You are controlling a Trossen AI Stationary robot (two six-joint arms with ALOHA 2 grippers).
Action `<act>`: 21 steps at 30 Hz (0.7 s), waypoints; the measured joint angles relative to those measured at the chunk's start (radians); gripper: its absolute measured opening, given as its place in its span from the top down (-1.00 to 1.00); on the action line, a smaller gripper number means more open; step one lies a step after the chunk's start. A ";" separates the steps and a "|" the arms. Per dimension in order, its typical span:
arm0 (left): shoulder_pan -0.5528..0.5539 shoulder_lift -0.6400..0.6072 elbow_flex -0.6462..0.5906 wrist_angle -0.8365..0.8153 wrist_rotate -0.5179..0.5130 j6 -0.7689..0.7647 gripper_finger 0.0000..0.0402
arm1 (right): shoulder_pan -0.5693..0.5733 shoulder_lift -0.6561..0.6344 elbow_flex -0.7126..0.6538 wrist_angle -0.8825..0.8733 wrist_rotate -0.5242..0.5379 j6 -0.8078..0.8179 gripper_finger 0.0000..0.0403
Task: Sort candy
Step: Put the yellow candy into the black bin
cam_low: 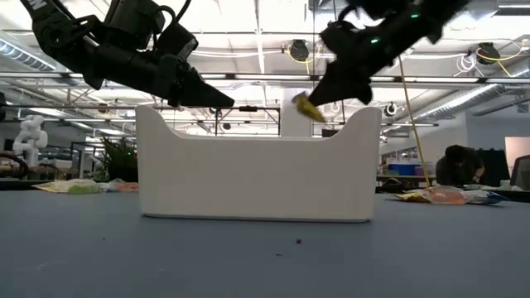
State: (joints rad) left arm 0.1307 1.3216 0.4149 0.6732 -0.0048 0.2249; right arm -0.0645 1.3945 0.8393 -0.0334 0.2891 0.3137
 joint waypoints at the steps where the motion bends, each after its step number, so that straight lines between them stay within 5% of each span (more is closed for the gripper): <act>1: 0.000 0.000 0.000 0.000 0.000 0.000 0.78 | 0.003 0.041 0.030 -0.007 -0.002 -0.010 0.99; 12: 0.000 0.000 0.000 -0.001 0.000 0.000 0.78 | -0.061 0.399 0.309 -0.210 -0.006 -0.038 1.00; 21: 0.000 0.000 0.000 -0.002 0.000 0.000 0.78 | -0.074 0.455 0.327 -0.232 -0.034 -0.042 0.84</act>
State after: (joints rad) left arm 0.1307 1.3216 0.4149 0.6716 -0.0048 0.2245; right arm -0.1390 1.8496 1.1664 -0.2653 0.2550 0.2717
